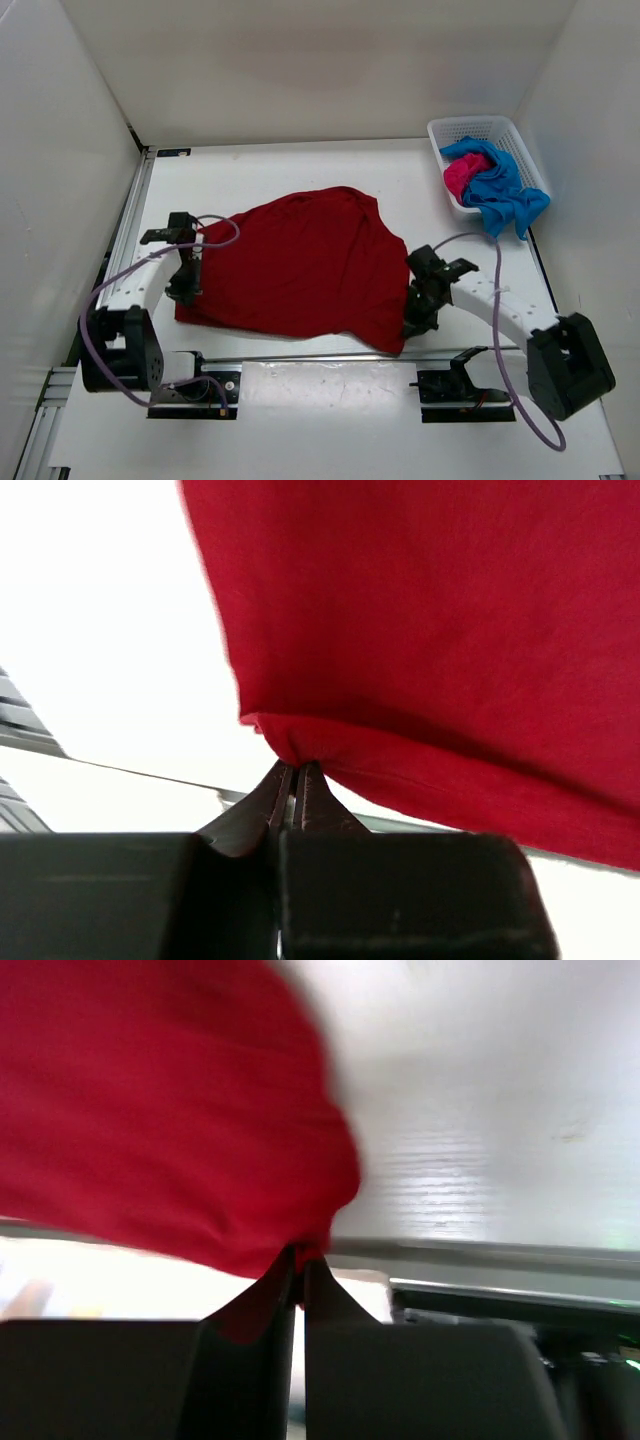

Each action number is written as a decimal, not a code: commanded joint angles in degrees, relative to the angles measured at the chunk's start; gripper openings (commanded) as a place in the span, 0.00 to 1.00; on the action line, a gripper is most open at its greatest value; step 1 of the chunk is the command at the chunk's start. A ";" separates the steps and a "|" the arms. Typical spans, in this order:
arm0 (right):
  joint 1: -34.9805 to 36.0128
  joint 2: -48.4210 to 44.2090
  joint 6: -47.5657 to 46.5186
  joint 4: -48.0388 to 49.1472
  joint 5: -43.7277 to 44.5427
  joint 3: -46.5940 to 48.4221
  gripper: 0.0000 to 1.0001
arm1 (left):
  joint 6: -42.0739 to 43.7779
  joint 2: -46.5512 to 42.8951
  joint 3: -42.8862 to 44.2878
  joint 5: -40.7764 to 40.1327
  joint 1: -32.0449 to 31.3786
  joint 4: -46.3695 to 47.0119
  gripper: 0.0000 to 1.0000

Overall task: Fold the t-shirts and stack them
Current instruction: Flatten out the tshirt

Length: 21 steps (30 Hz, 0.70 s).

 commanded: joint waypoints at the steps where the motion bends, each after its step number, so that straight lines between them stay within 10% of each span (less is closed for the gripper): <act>1: 0.12 -7.42 -2.32 -4.30 11.68 12.46 0.00 | -0.01 -7.30 6.16 -3.79 0.32 -0.08 0.10; 9: 0.12 -22.55 -12.42 -7.49 30.16 50.93 0.00 | -0.01 -24.96 36.27 -0.36 0.32 -1.24 0.10; 21: 0.12 -28.01 -28.60 2.98 29.73 75.31 0.00 | -0.01 -24.37 67.78 -0.36 2.52 -0.70 0.10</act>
